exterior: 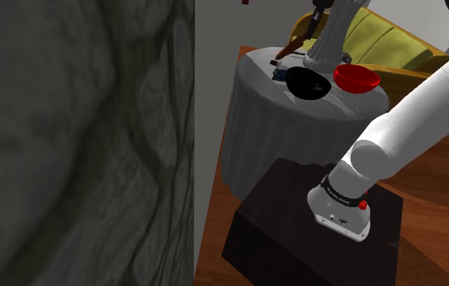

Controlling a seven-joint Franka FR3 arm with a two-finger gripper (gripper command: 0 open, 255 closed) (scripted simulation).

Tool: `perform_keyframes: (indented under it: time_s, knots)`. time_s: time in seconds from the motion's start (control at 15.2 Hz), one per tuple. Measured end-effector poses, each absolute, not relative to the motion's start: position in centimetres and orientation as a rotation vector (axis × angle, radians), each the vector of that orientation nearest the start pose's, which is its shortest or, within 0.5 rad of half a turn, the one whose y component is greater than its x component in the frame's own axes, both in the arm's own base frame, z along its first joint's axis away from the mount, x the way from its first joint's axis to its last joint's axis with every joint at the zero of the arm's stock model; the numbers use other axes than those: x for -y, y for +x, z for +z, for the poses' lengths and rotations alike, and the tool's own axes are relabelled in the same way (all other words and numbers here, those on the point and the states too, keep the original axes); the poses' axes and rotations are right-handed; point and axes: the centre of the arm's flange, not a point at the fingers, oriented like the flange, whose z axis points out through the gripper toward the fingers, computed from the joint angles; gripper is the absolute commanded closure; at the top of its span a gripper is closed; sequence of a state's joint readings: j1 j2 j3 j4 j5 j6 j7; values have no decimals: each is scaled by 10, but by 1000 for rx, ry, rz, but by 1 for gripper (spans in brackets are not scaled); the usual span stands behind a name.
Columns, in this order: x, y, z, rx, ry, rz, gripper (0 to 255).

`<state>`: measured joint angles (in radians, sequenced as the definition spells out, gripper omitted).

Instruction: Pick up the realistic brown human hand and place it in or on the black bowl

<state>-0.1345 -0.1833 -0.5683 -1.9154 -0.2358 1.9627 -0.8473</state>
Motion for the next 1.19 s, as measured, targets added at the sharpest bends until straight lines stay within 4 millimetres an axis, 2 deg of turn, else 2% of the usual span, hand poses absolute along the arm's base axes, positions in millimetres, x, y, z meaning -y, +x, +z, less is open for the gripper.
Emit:
perform_keyframes:
  time_s: [0.13,0.33,1.19]
  knots:
    - [372,383,588,354,-3356,-96,255]
    - [353,367,592,354,-3354,-97,255]
    - [221,258,597,354,-3356,-102,255]
